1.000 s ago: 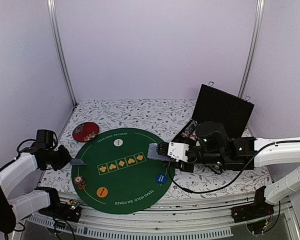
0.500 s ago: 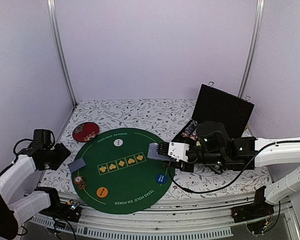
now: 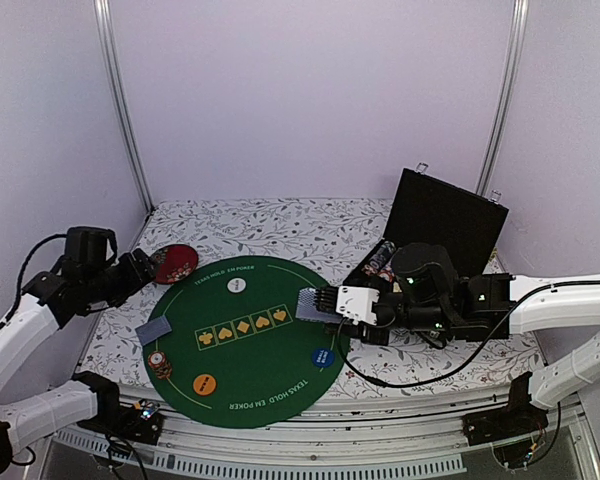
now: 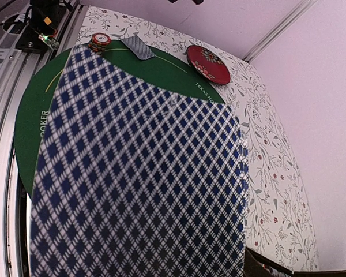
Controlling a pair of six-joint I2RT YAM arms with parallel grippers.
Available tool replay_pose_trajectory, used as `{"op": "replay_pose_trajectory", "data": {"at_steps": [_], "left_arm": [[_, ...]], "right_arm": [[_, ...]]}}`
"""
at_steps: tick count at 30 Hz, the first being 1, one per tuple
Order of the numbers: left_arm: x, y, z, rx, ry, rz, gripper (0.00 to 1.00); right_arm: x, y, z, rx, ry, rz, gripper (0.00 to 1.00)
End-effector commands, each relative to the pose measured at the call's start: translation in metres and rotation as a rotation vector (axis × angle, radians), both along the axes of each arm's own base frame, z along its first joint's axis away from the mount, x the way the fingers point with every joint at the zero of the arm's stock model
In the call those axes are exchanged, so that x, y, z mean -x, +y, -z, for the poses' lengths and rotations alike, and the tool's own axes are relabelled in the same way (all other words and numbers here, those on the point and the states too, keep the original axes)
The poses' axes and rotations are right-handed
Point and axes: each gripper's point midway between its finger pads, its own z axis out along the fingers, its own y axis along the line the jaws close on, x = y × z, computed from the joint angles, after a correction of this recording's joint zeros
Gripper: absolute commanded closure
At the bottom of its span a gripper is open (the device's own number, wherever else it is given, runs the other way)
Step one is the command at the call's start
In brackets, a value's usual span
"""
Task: Distribute texas hold em gaming equipment
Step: Pick up the poker card from the face-down deck piles.
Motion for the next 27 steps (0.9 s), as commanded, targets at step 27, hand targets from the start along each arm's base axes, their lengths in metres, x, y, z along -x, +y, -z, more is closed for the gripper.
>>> {"op": "replay_pose_trajectory", "data": {"at_steps": [27], "left_arm": [[0.072,0.07,0.189,-0.025,0.496,-0.439,0.22]], "right_arm": [[0.003,0.001,-0.015,-0.046,-0.024,-0.041,0.55]]}}
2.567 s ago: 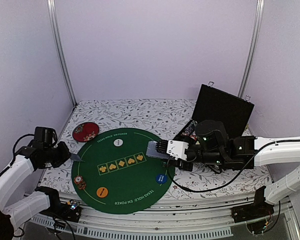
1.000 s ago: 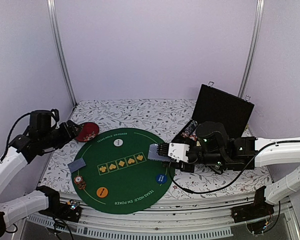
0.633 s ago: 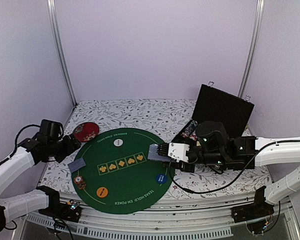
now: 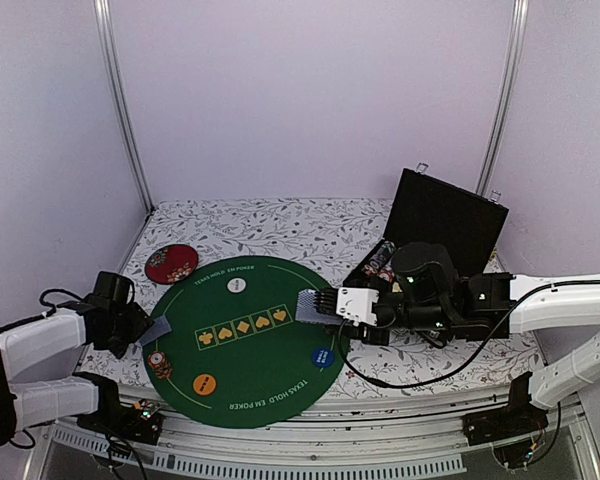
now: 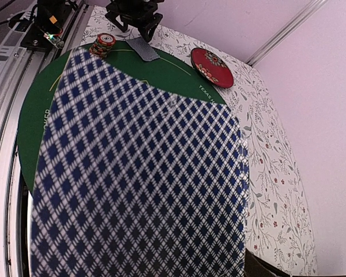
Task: Distribute texas hold em gaming equipment
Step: Pick up the poker card from the face-down deck piles.
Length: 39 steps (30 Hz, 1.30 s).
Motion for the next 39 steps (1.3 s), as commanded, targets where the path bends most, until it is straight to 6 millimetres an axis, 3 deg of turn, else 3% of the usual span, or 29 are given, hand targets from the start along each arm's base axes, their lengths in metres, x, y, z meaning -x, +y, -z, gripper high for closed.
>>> {"op": "replay_pose_trajectory", "data": {"at_steps": [1,5,9,11,14,16,20,25,28,31,33,39], "left_arm": [[0.02,-0.002,0.024,0.036,0.085,-0.028,0.24],[0.026,0.003,0.017,0.024,0.07,-0.056,0.26],[0.018,0.004,0.002,0.013,0.003,-0.042,0.27],[0.002,0.0,-0.02,0.006,-0.067,0.013,0.27],[-0.03,-0.02,-0.075,0.001,-0.222,0.145,0.28],[-0.05,-0.045,-0.121,-0.01,-0.329,0.268,0.27],[-0.068,-0.145,-0.187,0.101,-0.481,0.651,0.22],[-0.044,-0.27,-0.241,0.371,-0.623,1.086,0.12],[-0.022,-0.321,-0.266,0.504,-0.704,1.256,0.02],[0.001,-0.356,-0.268,0.562,-0.686,1.41,0.02],[0.011,-0.369,-0.262,0.591,-0.656,1.475,0.02],[0.019,-0.376,-0.24,0.616,-0.591,1.512,0.02]], "right_arm": [[-0.001,-0.001,-0.014,-0.051,-0.021,-0.006,0.55],[-0.002,-0.002,-0.016,-0.051,-0.025,-0.003,0.55],[-0.002,-0.002,-0.016,-0.053,-0.024,-0.007,0.55],[-0.002,-0.002,-0.015,-0.047,-0.023,-0.009,0.55],[-0.002,0.0,-0.014,-0.039,-0.019,-0.01,0.55],[-0.002,0.001,-0.016,-0.041,-0.019,-0.013,0.55],[-0.004,0.005,-0.02,-0.046,-0.031,-0.015,0.55],[-0.009,0.01,-0.018,-0.035,-0.041,-0.007,0.55],[-0.012,0.013,-0.017,-0.035,-0.052,-0.001,0.55],[-0.014,0.015,-0.018,-0.04,-0.067,0.0,0.55],[-0.016,0.017,-0.02,-0.044,-0.075,0.003,0.55],[-0.019,0.021,-0.021,-0.056,-0.08,0.004,0.55]]}}
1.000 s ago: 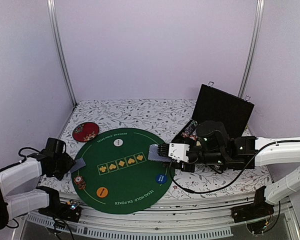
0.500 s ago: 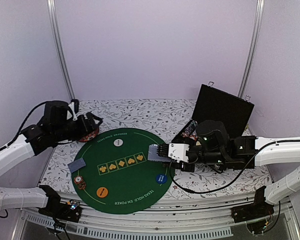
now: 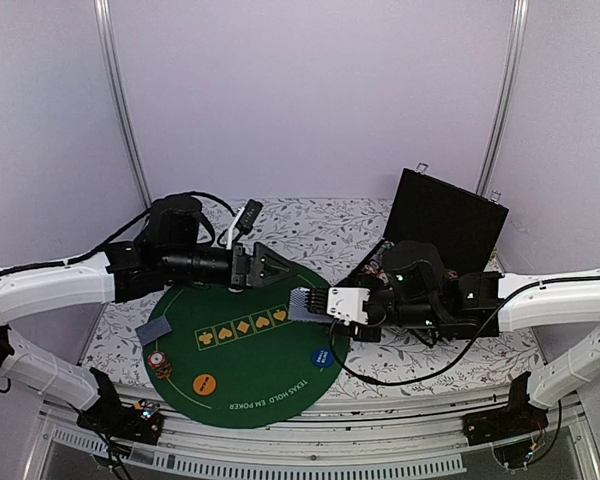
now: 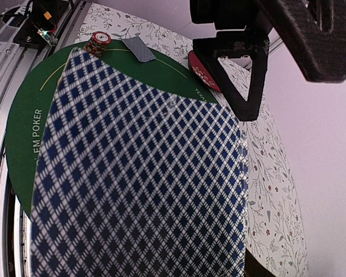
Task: Distribute texas hold em gaming equipment
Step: Pick up the poker card from the face-down deck piles.
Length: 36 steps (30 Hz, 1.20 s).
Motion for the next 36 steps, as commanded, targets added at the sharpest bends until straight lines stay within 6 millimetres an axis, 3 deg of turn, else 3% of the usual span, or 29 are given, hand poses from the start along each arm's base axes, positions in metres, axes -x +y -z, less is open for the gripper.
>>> {"op": "replay_pose_trajectory", "data": {"at_steps": [1,4,10,13,24,30,36], "left_arm": [[0.011,-0.008,-0.002,0.029,-0.022,0.077,0.04],[0.017,-0.012,0.008,0.014,-0.003,0.105,0.11],[0.029,-0.024,0.023,-0.011,0.02,0.167,0.13],[0.026,-0.024,0.033,-0.041,0.042,0.149,0.25],[0.025,-0.007,0.034,-0.096,0.021,0.1,0.56],[0.028,-0.006,0.026,-0.078,0.013,0.113,0.56],[0.032,-0.002,0.019,-0.061,0.0,0.121,0.5]], "right_arm": [[-0.009,0.011,-0.024,-0.071,-0.034,0.011,0.55],[-0.009,0.013,-0.022,-0.072,-0.029,0.008,0.55],[-0.01,0.015,-0.019,-0.064,-0.023,0.007,0.55],[-0.01,0.014,-0.02,-0.069,-0.024,0.009,0.55],[-0.012,0.009,-0.022,-0.066,-0.032,0.023,0.55],[-0.012,0.009,-0.023,-0.066,-0.033,0.025,0.55],[-0.013,0.007,-0.023,-0.063,-0.033,0.029,0.55]]}}
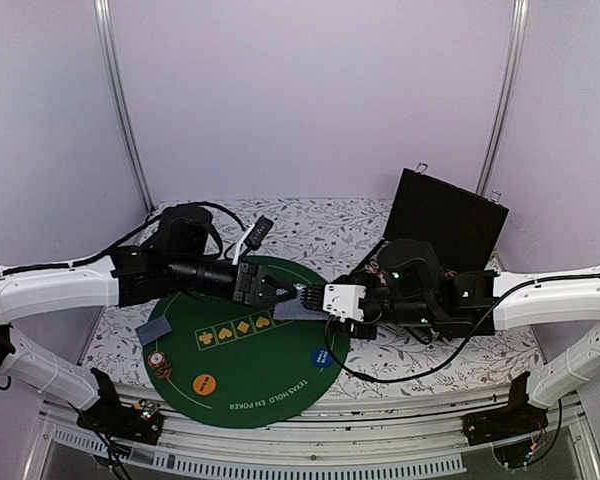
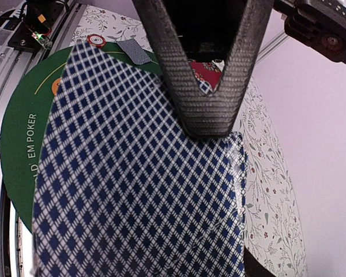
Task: Distribute texas hold em gaming equipment
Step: Pick up the poker card from the face-down deck piles.
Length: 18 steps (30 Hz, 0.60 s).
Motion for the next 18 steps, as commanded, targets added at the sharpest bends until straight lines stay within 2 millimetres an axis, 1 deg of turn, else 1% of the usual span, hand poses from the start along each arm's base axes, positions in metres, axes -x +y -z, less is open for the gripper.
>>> {"op": "replay_pose_trajectory", "data": {"at_steps": [1,3,7,12,14,16,18], "left_arm": [[0.01,0.006,-0.008,0.012,-0.019,0.022,0.47],[0.011,0.007,-0.011,0.021,-0.025,0.025,0.43],[0.013,0.01,-0.017,0.032,-0.03,0.023,0.43],[0.014,0.018,-0.014,0.009,-0.019,0.01,0.55],[0.014,0.02,-0.014,0.007,-0.02,0.007,0.64],[0.015,0.021,-0.016,0.012,-0.022,0.008,0.7],[0.016,0.02,-0.016,0.016,-0.019,0.015,0.71]], "right_arm": [[-0.006,0.001,-0.02,-0.049,-0.025,0.02,0.55],[-0.007,0.0,-0.019,-0.045,-0.023,0.022,0.55],[-0.007,0.0,-0.019,-0.043,-0.021,0.022,0.55],[-0.008,0.0,-0.02,-0.047,-0.023,0.023,0.55],[-0.007,0.0,-0.02,-0.046,-0.022,0.022,0.55],[-0.007,0.0,-0.02,-0.046,-0.022,0.021,0.55],[-0.007,0.0,-0.02,-0.046,-0.021,0.022,0.55]]}}
